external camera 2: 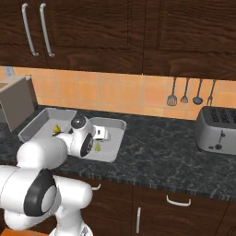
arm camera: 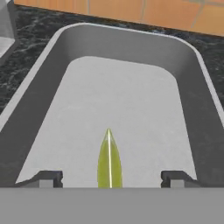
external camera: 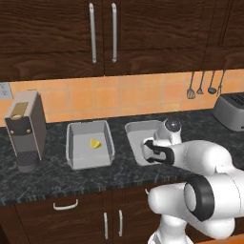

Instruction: Place one lemon wedge and one steak in each tupperware on the nearby counter, to pack two identical lunches.

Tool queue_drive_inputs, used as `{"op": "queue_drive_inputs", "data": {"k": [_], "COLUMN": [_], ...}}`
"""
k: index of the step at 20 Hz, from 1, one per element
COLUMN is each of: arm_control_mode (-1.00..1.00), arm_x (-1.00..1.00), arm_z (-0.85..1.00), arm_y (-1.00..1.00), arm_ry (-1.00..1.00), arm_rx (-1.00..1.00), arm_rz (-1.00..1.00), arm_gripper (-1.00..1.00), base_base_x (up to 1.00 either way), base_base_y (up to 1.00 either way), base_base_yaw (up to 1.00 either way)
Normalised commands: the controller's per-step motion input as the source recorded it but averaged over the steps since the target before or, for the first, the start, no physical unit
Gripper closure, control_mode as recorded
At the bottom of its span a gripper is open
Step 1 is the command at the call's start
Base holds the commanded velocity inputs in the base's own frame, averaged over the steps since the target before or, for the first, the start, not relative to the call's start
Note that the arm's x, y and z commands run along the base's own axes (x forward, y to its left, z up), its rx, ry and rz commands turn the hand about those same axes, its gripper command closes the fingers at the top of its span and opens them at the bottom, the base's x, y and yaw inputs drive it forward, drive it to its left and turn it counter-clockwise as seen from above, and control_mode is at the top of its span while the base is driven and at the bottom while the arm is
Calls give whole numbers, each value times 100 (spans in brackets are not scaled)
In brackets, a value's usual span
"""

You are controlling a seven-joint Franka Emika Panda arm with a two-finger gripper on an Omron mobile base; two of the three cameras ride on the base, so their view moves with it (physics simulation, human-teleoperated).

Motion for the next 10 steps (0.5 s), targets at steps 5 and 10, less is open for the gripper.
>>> {"op": "queue_drive_inputs", "data": {"k": [5, 10], "arm_control_mode": [-100, -100], "arm_x": [-48, -77], "arm_z": [92, 87], "arm_y": [0, 0], "arm_ry": [-2, -1], "arm_rx": [0, 1], "arm_rz": [0, 0], "arm_gripper": [-100, -100], "base_base_x": [0, 0], "base_base_y": [0, 0], "base_base_yaw": [0, 0]}}
